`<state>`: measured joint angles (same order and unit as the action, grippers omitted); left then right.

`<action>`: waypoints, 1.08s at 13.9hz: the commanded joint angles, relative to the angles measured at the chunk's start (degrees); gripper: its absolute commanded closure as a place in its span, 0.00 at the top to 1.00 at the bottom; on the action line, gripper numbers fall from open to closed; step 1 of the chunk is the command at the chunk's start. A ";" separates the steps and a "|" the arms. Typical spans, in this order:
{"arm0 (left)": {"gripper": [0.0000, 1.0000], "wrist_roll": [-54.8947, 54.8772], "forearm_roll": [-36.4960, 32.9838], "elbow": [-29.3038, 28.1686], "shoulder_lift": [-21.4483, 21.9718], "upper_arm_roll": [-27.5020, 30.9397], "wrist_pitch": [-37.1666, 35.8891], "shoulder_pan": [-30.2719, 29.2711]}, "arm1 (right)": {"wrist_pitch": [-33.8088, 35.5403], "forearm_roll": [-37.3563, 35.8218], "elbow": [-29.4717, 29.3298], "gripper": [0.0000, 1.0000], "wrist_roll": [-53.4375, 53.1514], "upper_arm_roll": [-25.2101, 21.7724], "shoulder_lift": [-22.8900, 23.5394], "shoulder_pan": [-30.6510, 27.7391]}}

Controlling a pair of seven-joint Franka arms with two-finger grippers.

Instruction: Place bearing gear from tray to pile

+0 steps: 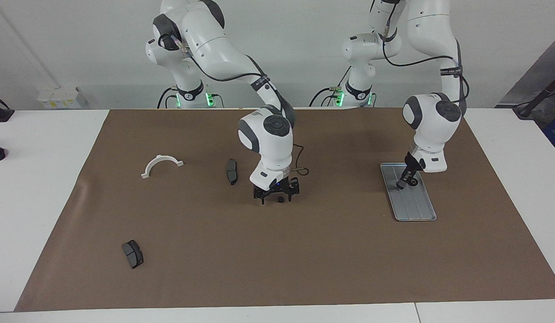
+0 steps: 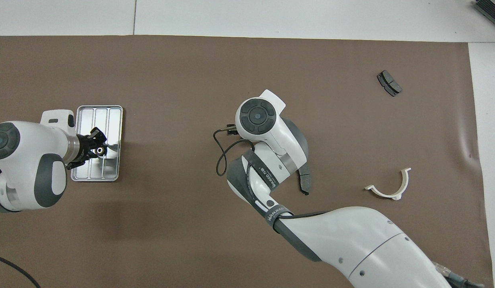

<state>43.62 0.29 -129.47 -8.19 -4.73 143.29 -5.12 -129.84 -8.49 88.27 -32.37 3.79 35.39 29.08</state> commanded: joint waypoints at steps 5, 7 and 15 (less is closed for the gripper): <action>0.43 0.68 -0.81 -0.96 -0.25 -0.46 1.73 -0.51 | -0.32 -0.65 1.56 0.66 -1.74 0.60 0.30 0.01; 0.26 0.68 -0.81 -0.96 -0.68 -0.37 1.73 -0.60 | -0.15 -0.65 1.82 0.64 -1.74 1.13 0.21 0.01; 0.00 -1.25 -3.08 10.17 -0.25 -0.55 -11.50 1.15 | 0.12 -0.56 2.17 0.36 -1.82 1.92 0.03 -0.16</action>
<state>42.91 -0.20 -125.17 -8.48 -5.26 138.70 -4.86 -129.85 -8.45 89.44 -32.43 4.95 35.85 29.63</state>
